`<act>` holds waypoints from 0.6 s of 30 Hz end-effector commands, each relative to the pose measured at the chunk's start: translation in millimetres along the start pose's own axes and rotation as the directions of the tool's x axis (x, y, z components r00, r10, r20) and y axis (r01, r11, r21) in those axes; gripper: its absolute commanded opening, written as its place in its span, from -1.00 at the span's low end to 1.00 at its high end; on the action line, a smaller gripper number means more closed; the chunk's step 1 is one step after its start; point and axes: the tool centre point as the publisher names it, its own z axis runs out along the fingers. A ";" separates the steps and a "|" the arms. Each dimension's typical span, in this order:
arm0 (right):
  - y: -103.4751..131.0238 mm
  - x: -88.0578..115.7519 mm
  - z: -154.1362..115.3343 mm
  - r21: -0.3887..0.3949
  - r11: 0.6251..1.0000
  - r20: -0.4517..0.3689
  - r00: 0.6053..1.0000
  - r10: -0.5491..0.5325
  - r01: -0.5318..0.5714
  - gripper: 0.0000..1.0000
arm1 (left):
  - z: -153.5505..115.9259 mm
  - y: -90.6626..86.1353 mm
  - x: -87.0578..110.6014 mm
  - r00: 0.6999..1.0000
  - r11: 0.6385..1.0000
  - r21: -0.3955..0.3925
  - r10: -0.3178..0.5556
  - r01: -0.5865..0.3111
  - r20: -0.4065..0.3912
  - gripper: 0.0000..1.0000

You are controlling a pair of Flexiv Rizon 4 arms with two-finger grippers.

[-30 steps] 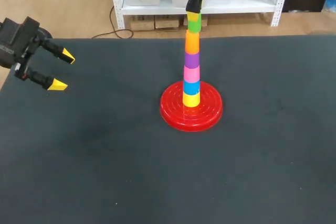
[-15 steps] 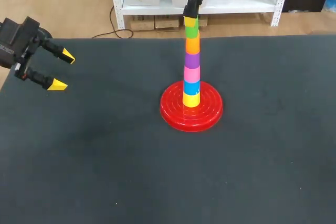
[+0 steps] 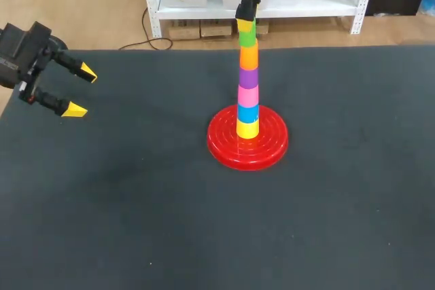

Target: Pick up and stack the cylinders on the red base in this order: pink,purple,orange,green

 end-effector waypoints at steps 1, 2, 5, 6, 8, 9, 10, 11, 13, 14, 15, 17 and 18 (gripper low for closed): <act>-5.3 -0.2 3.5 -0.009 1.000 -0.001 1.000 0.002 -0.002 -1.00 | 0.4 -0.7 0.3 1.000 1.000 -0.003 0.001 -0.001 -0.001 1.00; -6.2 -0.1 3.4 -0.006 1.000 -0.003 1.000 0.004 -0.004 -1.00 | 0.4 -0.7 0.3 1.000 1.000 -0.003 0.001 -0.001 -0.001 1.00; -9.5 2.0 1.5 0.002 1.000 -0.003 1.000 0.010 -0.010 -1.00 | 0.4 -0.7 0.3 1.000 1.000 -0.003 0.001 -0.001 -0.001 1.00; -10.4 2.8 1.3 0.004 1.000 -0.003 1.000 0.014 -0.014 -1.00 | 0.4 -0.7 0.3 1.000 1.000 -0.003 0.001 -0.001 -0.001 1.00; -12.6 4.5 0.7 0.004 1.000 0.002 1.000 0.019 -0.019 -1.00 | 0.4 -0.7 0.3 1.000 1.000 -0.003 0.001 -0.001 -0.001 1.00; -13.6 5.1 0.4 0.005 1.000 0.003 1.000 0.019 -0.019 -1.00 | 0.4 -0.7 0.3 1.000 1.000 -0.003 0.001 -0.001 -0.001 1.00; -14.1 5.3 0.2 0.006 1.000 0.003 1.000 0.020 -0.020 -1.00 | 0.4 -0.7 0.3 1.000 1.000 -0.003 0.001 -0.001 -0.001 1.00; -14.6 5.4 0.0 0.006 1.000 0.004 1.000 0.021 -0.021 -1.00 | 0.4 -0.7 0.3 1.000 1.000 -0.003 0.001 -0.001 -0.001 1.00; -15.4 5.1 0.2 0.005 1.000 0.003 1.000 0.022 -0.022 -1.00 | 0.4 -0.7 0.3 1.000 1.000 -0.003 0.001 -0.001 -0.001 1.00; -16.1 4.9 1.3 0.003 1.000 0.003 1.000 0.022 -0.022 -1.00 | 0.4 -0.7 0.3 1.000 1.000 -0.003 0.001 -0.001 -0.001 1.00; -16.5 4.7 2.4 -0.001 1.000 0.003 1.000 0.021 -0.021 -1.00 | 0.4 -0.7 0.3 1.000 1.000 -0.003 0.001 -0.001 -0.001 1.00; -17.1 4.2 4.3 -0.006 1.000 0.002 1.000 0.020 -0.020 -1.00 | 0.4 -0.7 0.3 1.000 1.000 -0.003 0.001 -0.001 -0.001 1.00; -17.4 4.2 5.1 -0.009 1.000 0.002 1.000 0.020 -0.020 -1.00 | 0.4 -0.7 0.3 1.000 1.000 -0.003 0.001 -0.001 -0.001 1.00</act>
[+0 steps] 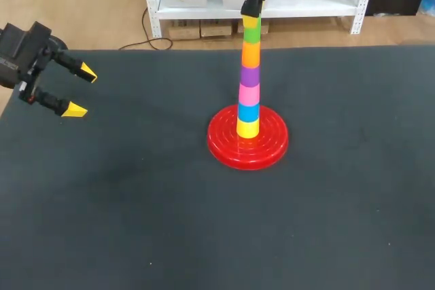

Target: Pick up and stack the cylinders on the red base in this order: pink,purple,orange,green

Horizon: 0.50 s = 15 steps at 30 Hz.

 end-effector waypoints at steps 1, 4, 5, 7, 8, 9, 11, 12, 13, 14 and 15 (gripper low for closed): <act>-3.3 -0.3 4.0 -0.010 1.000 0.000 1.000 -0.001 0.001 -1.00 | 0.4 -0.7 0.3 1.000 1.000 -0.003 0.001 -0.001 -0.001 1.00; -4.5 0.5 6.1 -0.019 1.000 0.003 1.000 0.001 -0.001 -1.00 | 0.4 -0.7 0.3 1.000 1.000 -0.003 0.001 -0.001 -0.001 1.00; -4.8 0.6 7.6 -0.025 1.000 0.004 1.000 0.001 -0.001 -1.00 | 0.4 -0.7 0.3 1.000 1.000 -0.003 0.001 -0.001 -0.001 1.00; -5.2 0.8 10.1 -0.033 0.999 0.006 1.000 0.000 0.000 -1.00 | 0.4 -0.7 0.3 1.000 1.000 -0.003 0.001 -0.001 -0.001 1.00; -5.7 1.1 11.6 -0.037 0.999 0.005 1.000 0.001 -0.001 -1.00 | 0.4 -0.7 0.3 1.000 1.000 -0.003 0.001 -0.001 -0.001 1.00; -6.1 1.3 12.4 -0.043 0.999 0.006 1.000 0.001 -0.001 -1.00 | 0.4 -0.7 0.3 1.000 1.000 -0.003 0.001 -0.001 -0.001 1.00; -6.9 1.7 14.5 -0.048 0.999 0.005 1.000 0.002 -0.002 -1.00 | 0.4 -0.7 0.3 1.000 1.000 -0.003 0.001 -0.001 -0.001 1.00; -7.0 1.7 15.4 -0.051 0.999 0.005 1.000 0.002 -0.002 -1.00 | 0.4 -0.7 0.3 1.000 1.000 -0.003 0.001 -0.001 -0.001 1.00; -7.1 1.6 16.3 -0.054 0.999 0.005 1.000 0.001 -0.001 -1.00 | 0.4 -0.7 0.3 1.000 1.000 -0.003 0.001 -0.001 -0.001 1.00; -7.0 1.5 17.0 -0.056 0.998 0.005 1.000 0.001 -0.001 -1.00 | 0.4 -0.7 0.3 1.000 1.000 -0.003 0.001 -0.001 -0.001 1.00; -7.1 1.5 17.4 -0.057 0.998 0.005 1.000 0.001 -0.001 -1.00 | 0.4 -0.7 0.3 1.000 1.000 -0.003 0.001 -0.001 -0.001 1.00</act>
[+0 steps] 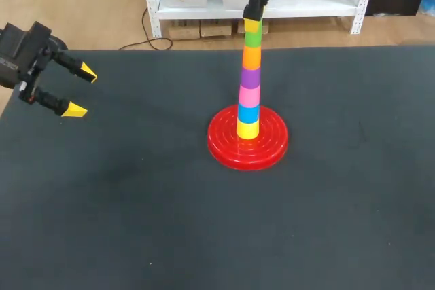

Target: Pick up and stack the cylinders on the red base in this order: pink,purple,orange,green

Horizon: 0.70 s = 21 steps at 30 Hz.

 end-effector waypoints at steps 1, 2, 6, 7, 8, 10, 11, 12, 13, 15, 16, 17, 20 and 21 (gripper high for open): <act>-4.1 -1.0 8.3 -0.012 1.000 -0.003 1.000 -0.001 0.001 -1.00 | 0.4 -0.7 0.3 1.000 1.000 -0.003 0.001 -0.001 -0.001 1.00; -4.3 -0.9 8.7 -0.013 1.000 -0.002 1.000 -0.001 0.001 -1.00 | 0.4 -0.7 0.3 1.000 1.000 -0.003 0.001 -0.001 -0.001 1.00; -3.8 -0.2 7.7 -0.007 1.000 0.000 1.000 0.001 0.000 -1.00 | 0.4 -0.7 0.3 1.000 1.000 -0.003 0.001 -0.001 -0.001 1.00; -3.4 -0.2 6.9 -0.005 1.000 0.000 1.000 0.001 -0.001 -1.00 | 0.4 -0.7 0.3 1.000 1.000 -0.003 0.001 -0.001 -0.001 1.00; -2.6 -0.3 6.0 0.004 1.000 0.001 1.000 0.001 -0.001 -1.00 | 0.4 -0.7 0.3 1.000 1.000 -0.003 0.001 -0.001 -0.001 1.00; -0.4 -1.2 4.4 0.015 1.000 0.000 1.000 -0.002 0.002 0.49 | 0.4 -0.7 0.3 1.000 1.000 -0.003 0.001 -0.001 -0.001 1.00; 0.9 -1.7 3.7 0.028 1.000 -0.003 1.000 -0.003 0.003 1.00 | 0.4 -0.7 0.3 1.000 1.000 -0.003 0.001 -0.001 -0.001 1.00; 2.0 -2.1 2.5 0.033 0.999 -0.001 1.000 -0.005 0.005 1.00 | 0.4 -0.7 0.3 1.000 1.000 -0.003 0.001 -0.001 -0.001 1.00; 3.2 -2.7 1.5 0.035 0.999 0.000 1.000 -0.007 0.006 1.00 | 0.4 -0.7 0.3 1.000 1.000 -0.003 0.001 -0.001 -0.001 1.00; 5.7 -4.2 -0.6 0.052 0.999 0.008 1.000 -0.016 0.016 1.00 | 0.4 -0.7 0.3 1.000 1.000 -0.003 0.001 -0.001 -0.001 1.00; 7.1 -4.8 -2.0 0.064 0.998 0.011 1.000 -0.019 0.019 1.00 | 0.4 -0.7 0.3 1.000 1.000 -0.003 0.001 -0.001 -0.001 1.00; 8.3 -5.1 -3.5 0.075 0.997 0.020 0.999 -0.025 0.024 1.00 | 0.4 -0.7 0.3 1.000 1.000 -0.003 0.001 -0.001 -0.001 1.00; 12.1 -3.4 -8.2 0.121 0.992 0.046 0.998 -0.033 0.027 1.00 | 0.4 -0.7 0.3 1.000 1.000 -0.003 0.001 -0.001 -0.001 1.00; 12.7 -1.0 -9.7 0.138 0.990 0.058 0.998 -0.033 0.025 1.00 | 0.4 -0.7 0.3 1.000 1.000 -0.003 0.001 -0.001 -0.001 1.00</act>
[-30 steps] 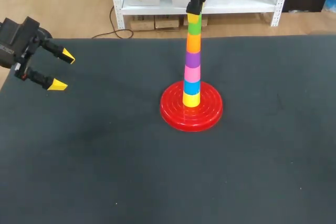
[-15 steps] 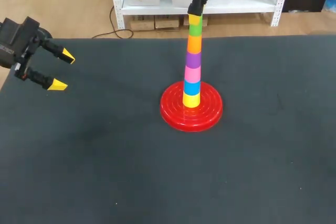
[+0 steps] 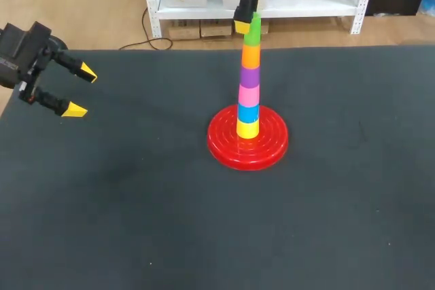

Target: Pick up and stack the cylinders on the red base in this order: pink,purple,orange,green

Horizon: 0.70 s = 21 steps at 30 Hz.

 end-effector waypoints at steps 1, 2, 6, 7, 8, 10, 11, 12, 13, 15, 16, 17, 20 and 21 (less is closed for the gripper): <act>14.6 18.3 -4.7 0.100 0.995 0.063 0.998 0.005 -0.011 1.00 | 0.4 -0.7 0.3 1.000 1.000 -0.003 0.001 -0.001 -0.001 1.00; 14.7 23.1 -6.4 0.112 0.993 0.083 0.996 0.013 -0.022 1.00 | 0.4 -0.7 0.3 1.000 1.000 -0.003 0.001 -0.001 -0.001 1.00; 16.2 47.2 -13.6 0.154 0.985 0.228 0.973 0.035 -0.071 1.00 | 0.4 -0.7 0.3 1.000 1.000 -0.003 0.001 -0.001 -0.001 1.00; 17.4 52.8 -13.9 0.161 0.984 0.254 0.967 0.038 -0.081 1.00 | 0.4 -0.7 0.3 1.000 1.000 -0.003 0.001 -0.001 -0.001 1.00; 18.5 58.4 -13.4 0.166 0.981 0.266 0.963 0.048 -0.095 1.00 | 0.4 -0.7 0.3 1.000 1.000 -0.003 0.001 -0.001 -0.001 1.00; 21.2 66.9 -11.2 0.185 0.977 0.303 0.952 0.046 -0.106 1.00 | 0.4 -0.7 0.3 1.000 1.000 -0.003 0.001 -0.001 -0.001 1.00; 21.5 70.6 -9.6 0.193 0.974 0.318 0.947 0.049 -0.115 1.00 | 0.4 -0.7 0.3 1.000 1.000 -0.003 0.001 -0.001 -0.001 1.00; 22.8 75.2 -7.5 0.205 0.971 0.342 0.939 0.045 -0.121 1.00 | 0.4 -0.7 0.3 1.000 1.000 -0.003 0.001 -0.001 -0.001 1.00; 23.5 78.9 -5.1 0.200 0.972 0.365 0.930 0.045 -0.125 1.00 | 0.4 -0.7 0.3 1.000 1.000 -0.003 0.001 -0.001 -0.001 1.00; 25.2 86.6 -0.3 0.211 0.968 0.421 0.906 0.036 -0.136 1.00 | 0.4 -0.7 0.3 1.000 1.000 -0.003 0.001 -0.001 -0.001 1.00; 26.2 90.2 2.1 0.209 0.968 0.449 0.893 0.031 -0.139 1.00 | 0.4 -0.7 0.3 1.000 1.000 -0.003 0.001 -0.001 -0.001 1.00; 27.2 93.2 4.4 0.208 0.969 0.486 0.874 0.018 -0.136 1.00 | 0.4 -0.7 0.3 1.000 1.000 -0.003 0.001 -0.001 -0.001 1.00; 27.4 103.7 12.8 0.171 0.975 0.631 0.776 0.002 -0.142 1.00 | 0.4 -0.7 0.3 1.000 1.000 -0.003 0.001 -0.001 -0.001 1.00; 27.4 103.7 12.8 0.171 0.975 0.631 0.776 0.002 -0.142 1.00 | 0.4 -0.7 0.3 1.000 1.000 -0.003 0.001 -0.001 -0.001 1.00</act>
